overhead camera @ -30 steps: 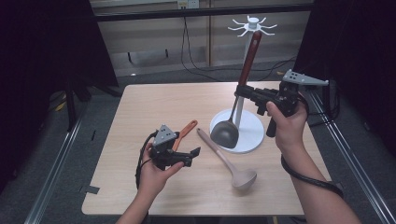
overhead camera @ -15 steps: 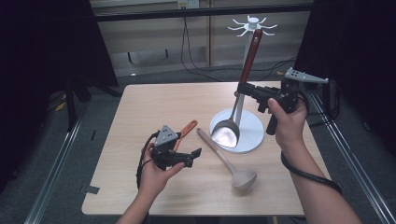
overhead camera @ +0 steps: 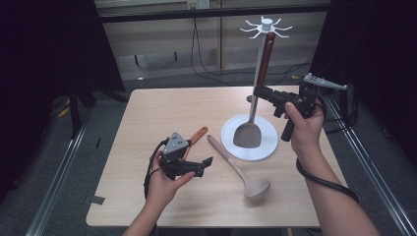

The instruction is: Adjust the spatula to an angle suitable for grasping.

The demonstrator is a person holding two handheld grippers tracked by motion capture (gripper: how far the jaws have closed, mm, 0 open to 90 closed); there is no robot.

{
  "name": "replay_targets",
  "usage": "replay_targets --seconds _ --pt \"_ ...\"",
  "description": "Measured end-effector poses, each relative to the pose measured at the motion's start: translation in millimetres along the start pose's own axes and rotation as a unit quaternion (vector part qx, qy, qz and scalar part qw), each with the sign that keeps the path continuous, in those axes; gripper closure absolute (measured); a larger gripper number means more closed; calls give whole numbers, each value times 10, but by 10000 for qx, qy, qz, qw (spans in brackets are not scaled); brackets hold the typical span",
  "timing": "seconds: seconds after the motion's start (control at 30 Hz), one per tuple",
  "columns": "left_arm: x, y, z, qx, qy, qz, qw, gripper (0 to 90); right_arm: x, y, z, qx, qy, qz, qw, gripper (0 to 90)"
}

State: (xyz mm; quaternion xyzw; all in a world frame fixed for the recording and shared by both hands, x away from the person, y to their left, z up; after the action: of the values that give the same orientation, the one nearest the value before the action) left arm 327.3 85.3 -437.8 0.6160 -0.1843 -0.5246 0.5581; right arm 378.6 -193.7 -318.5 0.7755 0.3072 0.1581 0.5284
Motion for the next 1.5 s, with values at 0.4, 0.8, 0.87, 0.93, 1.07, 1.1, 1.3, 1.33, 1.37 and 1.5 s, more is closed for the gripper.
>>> replay_targets --seconds 0.4,0.8,0.87,0.93,1.07,1.1,1.3,1.33,1.37,1.5 --pt "3 -10 -3 -10 -16 3 10000 54 35 12 43 -29 -434 169 9989 729" --pt "11 -16 -4 -9 -4 0 10000 60 -15 85 43 -161 -597 283 9977 695" --pt "12 -16 -4 0 1 -5 10000 61 -31 112 39 -205 -619 365 9972 701" --pt "12 -16 -3 2 1 -7 10000 62 -52 142 40 -228 -634 443 9967 707" --pt "11 -17 -7 -6 -15 -11 10000 63 -93 198 32 -284 -723 585 9953 771" --pt "11 -19 -10 3 -17 -26 10000 64 -105 213 35 -302 -829 631 9941 795" --pt "14 -20 -15 21 -14 -50 10000 64 -145 309 33 -513 -1190 897 9875 880" --pt "17 -21 -16 17 -11 -49 10000 64 -148 326 31 -545 -1222 965 9863 883" --pt "21 -22 -13 -8 -13 -30 10000 64 -149 343 31 -554 -1258 1015 9853 886" --pt "26 -34 -17 16 -17 -69 10000 65 -162 400 23 -644 -1451 1230 9796 895"
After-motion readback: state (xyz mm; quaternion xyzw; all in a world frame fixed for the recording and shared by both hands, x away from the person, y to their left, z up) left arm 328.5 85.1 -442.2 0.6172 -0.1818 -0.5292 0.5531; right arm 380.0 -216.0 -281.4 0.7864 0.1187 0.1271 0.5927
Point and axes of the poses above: each handheld gripper's, and its own axes: x roughly forward along the jaws, y roughly out of its top, z roughly to its right, the point moved 5 cm from there along x, roughly forward along the jaws, and after that the axes turned 10 degrees about -y, right-handed, at the moved point
